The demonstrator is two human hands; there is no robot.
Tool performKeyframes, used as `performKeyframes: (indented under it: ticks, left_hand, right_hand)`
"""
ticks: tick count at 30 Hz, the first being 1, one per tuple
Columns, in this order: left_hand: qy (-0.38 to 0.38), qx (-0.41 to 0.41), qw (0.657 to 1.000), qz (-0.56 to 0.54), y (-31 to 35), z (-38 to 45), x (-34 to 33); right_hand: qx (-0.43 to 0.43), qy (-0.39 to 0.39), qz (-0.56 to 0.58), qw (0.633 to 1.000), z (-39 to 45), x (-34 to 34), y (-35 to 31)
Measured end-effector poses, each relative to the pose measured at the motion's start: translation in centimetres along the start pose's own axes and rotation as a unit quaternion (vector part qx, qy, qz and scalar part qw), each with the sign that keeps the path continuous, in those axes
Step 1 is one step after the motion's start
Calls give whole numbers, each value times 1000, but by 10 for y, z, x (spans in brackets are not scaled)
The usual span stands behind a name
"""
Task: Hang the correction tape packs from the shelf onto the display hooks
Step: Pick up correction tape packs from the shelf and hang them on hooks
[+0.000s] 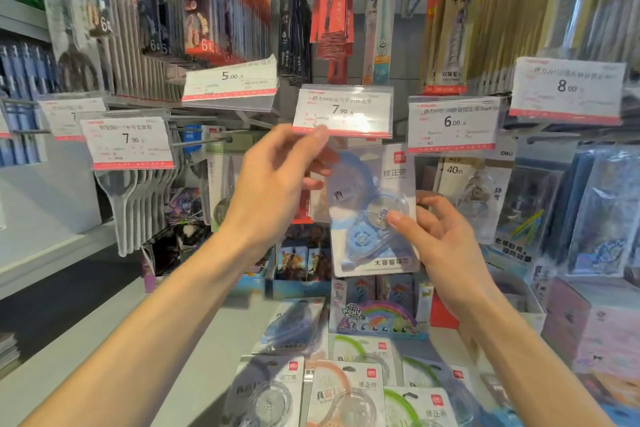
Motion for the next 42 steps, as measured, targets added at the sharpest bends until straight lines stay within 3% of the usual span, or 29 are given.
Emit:
performKeyframes:
  ticks: [5, 20, 29, 37, 42]
  left_hand:
    - [21, 11, 997, -68, 17, 11, -6]
    - [-14, 13, 997, -69, 17, 13, -2]
    - [-29, -3, 999, -38, 6, 14, 2]
    - [-19, -5, 1000, -4, -6, 15, 6]
    - [-16, 7, 1000, 13, -12, 11, 11]
  right_hand:
    - [39, -13, -14, 999, 3, -15, -13]
    - [73, 69, -33, 994, 24, -28, -31]
    - [43, 96, -71, 992, 49, -30, -2]
    - [-1, 71, -70, 995, 74, -35, 27]
    - [-41, 55, -141, 988, 68, -31, 39]
Point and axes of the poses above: each hand's wrist, its own z-axis towards the middle knuckle, its own x-axis out of the back of the hand, y = z × x, the point moved 7 cm from there along z, towards the middle knuckle, and after that the axes turned 6 degrees about -z, right-handed, at the moved point
